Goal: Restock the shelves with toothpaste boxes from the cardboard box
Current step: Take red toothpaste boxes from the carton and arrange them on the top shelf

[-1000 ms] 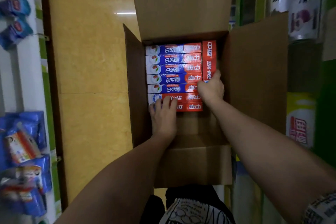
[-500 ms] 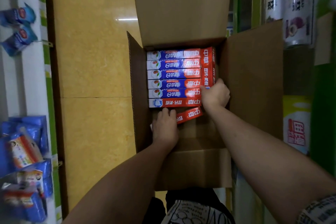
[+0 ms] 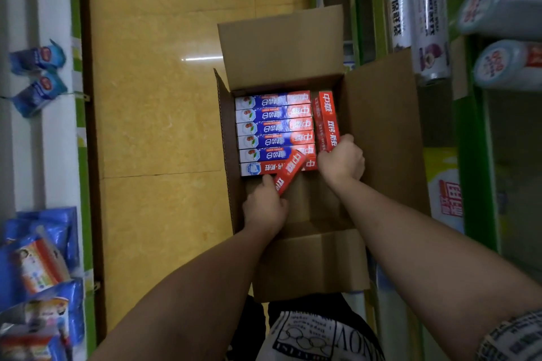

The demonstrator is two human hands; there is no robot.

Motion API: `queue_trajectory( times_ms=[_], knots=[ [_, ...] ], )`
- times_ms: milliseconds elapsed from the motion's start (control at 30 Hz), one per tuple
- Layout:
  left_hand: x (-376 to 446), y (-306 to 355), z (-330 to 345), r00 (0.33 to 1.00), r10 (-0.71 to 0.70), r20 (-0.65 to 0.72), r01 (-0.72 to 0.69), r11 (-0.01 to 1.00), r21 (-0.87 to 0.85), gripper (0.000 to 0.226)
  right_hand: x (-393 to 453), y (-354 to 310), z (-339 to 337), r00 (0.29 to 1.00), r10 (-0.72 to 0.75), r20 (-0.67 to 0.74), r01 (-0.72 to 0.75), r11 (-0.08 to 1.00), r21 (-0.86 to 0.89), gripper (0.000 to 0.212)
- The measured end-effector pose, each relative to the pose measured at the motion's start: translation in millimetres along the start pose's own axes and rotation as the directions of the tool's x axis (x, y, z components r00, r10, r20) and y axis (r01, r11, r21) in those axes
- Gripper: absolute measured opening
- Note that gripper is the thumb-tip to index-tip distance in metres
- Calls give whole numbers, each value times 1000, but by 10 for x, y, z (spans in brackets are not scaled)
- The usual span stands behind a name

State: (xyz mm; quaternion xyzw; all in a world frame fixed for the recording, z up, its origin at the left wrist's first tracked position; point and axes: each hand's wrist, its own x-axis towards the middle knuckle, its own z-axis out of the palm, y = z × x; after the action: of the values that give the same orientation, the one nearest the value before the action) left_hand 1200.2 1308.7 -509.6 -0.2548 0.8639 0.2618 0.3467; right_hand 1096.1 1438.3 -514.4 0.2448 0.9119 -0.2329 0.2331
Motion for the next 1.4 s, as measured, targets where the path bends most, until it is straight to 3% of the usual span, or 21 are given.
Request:
queue_trajectory(
  times_ms=[200,367,567,733,867,1067,1400],
  knots=[
    [-127,256,-287,986,67,-155,-89,985,-144,54,-272,-131,-298,999,-27,-36,29,998,63,52],
    [-278,450,-706,955,146,-259,-198,962,-188,57,-633,-208,-633,989,-23,-145,39,993,110,47],
    [-712,558,-1298,859,335,-387,-433,879,-200,37,-1283,-436,-1062,947,-27,-319,89,979,182,47],
    [-1265,632,-1840,774,420,-474,-568,791,-226,33,-1912,-681,-1416,880,-15,-475,162,949,270,44],
    [-1727,676,-2224,695,479,-536,-681,677,-278,35,-2454,-852,-1708,801,-17,-598,240,925,296,43],
    [-2510,733,-2724,527,591,-612,-827,522,-208,37,-3288,-972,-2271,662,-7,-750,360,880,310,49],
    [-3981,972,-3183,278,690,-669,-958,248,-142,33,-4610,-684,-3243,399,29,-917,507,826,246,54]
  ],
)
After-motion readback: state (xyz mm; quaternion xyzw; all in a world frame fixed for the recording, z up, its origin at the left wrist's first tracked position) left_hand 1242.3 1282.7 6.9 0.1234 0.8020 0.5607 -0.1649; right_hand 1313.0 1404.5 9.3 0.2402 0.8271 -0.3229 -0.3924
